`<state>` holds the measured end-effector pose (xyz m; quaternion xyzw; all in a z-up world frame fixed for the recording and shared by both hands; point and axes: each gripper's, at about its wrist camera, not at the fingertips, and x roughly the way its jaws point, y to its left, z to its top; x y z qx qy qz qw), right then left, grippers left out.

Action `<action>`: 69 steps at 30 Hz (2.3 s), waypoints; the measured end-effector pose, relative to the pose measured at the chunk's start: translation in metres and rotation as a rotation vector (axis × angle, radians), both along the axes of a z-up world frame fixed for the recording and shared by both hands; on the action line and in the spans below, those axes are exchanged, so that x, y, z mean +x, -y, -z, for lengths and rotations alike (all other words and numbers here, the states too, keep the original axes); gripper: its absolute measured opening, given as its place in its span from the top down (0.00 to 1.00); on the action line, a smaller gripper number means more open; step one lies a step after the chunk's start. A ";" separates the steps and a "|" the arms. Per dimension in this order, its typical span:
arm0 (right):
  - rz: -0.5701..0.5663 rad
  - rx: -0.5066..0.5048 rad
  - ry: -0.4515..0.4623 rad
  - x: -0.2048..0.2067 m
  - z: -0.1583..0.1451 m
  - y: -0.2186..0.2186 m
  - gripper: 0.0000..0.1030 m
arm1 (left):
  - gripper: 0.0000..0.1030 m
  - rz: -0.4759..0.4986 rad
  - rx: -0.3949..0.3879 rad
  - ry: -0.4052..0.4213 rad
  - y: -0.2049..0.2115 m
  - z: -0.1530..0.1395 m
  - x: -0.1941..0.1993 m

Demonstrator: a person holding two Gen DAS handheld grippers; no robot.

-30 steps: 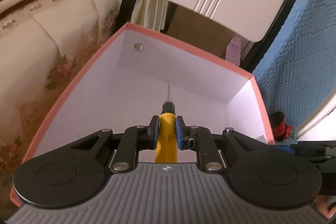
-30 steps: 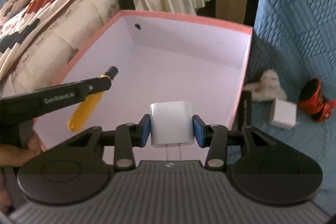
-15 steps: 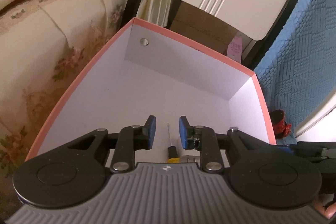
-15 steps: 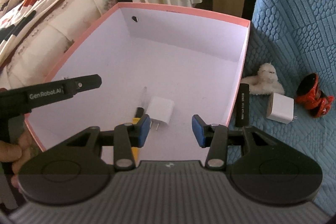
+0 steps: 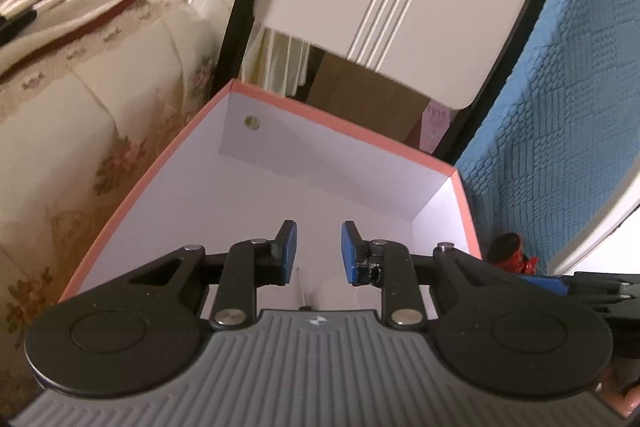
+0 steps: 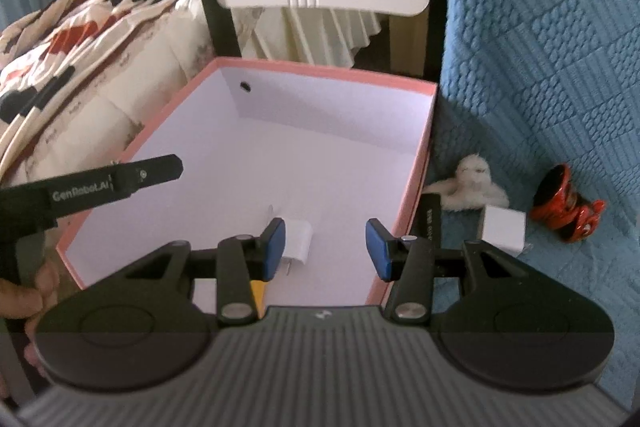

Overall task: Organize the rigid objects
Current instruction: 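Open the left gripper to drop the screwdriver into the pink box, then lower the white charger into the pink box and open the right gripper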

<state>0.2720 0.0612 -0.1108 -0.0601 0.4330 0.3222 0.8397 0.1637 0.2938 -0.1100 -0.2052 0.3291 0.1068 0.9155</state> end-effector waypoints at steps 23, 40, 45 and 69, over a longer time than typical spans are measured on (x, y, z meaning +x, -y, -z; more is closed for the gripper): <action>0.094 0.054 0.119 -0.004 -0.021 0.083 0.54 | 0.72 0.058 0.031 0.127 0.075 -0.025 0.000; 0.158 0.070 0.158 -0.008 -0.029 0.150 0.54 | 0.72 0.194 0.063 0.147 0.148 -0.027 0.021; 0.187 0.075 0.156 -0.008 -0.025 0.172 0.54 | 0.72 0.234 0.055 0.133 0.167 -0.023 0.024; 0.263 0.061 0.137 -0.022 0.026 0.260 0.54 | 0.72 0.374 0.104 0.024 0.245 0.023 0.033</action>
